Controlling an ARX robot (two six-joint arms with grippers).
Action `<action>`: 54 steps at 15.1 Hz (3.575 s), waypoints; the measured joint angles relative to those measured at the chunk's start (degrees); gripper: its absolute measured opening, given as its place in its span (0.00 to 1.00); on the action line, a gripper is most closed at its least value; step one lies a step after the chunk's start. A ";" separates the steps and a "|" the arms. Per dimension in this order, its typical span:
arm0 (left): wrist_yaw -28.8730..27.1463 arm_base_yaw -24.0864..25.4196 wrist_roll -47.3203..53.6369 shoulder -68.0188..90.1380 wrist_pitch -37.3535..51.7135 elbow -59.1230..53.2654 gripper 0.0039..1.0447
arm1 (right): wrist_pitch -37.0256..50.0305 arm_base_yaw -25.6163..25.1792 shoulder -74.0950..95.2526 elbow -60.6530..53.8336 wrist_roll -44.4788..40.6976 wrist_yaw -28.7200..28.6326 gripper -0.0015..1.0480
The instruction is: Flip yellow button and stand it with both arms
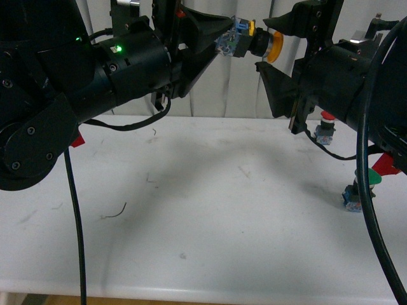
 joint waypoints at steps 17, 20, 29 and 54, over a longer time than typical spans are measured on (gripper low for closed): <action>-3.78 7.37 0.15 3.19 -7.17 3.32 0.94 | -0.11 -0.09 0.00 -0.02 0.07 -0.28 0.35; -5.81 10.19 8.52 -1.18 -18.58 0.87 0.94 | -0.11 -0.13 -0.02 -0.22 0.04 -0.72 0.35; -15.02 14.23 54.14 -32.81 -36.59 -18.45 0.94 | -0.15 -0.33 -0.09 -1.01 0.02 -0.76 0.35; -29.70 17.86 63.84 -102.12 -56.24 -59.28 0.01 | -0.13 -1.11 -2.03 -0.72 -0.92 -0.55 0.35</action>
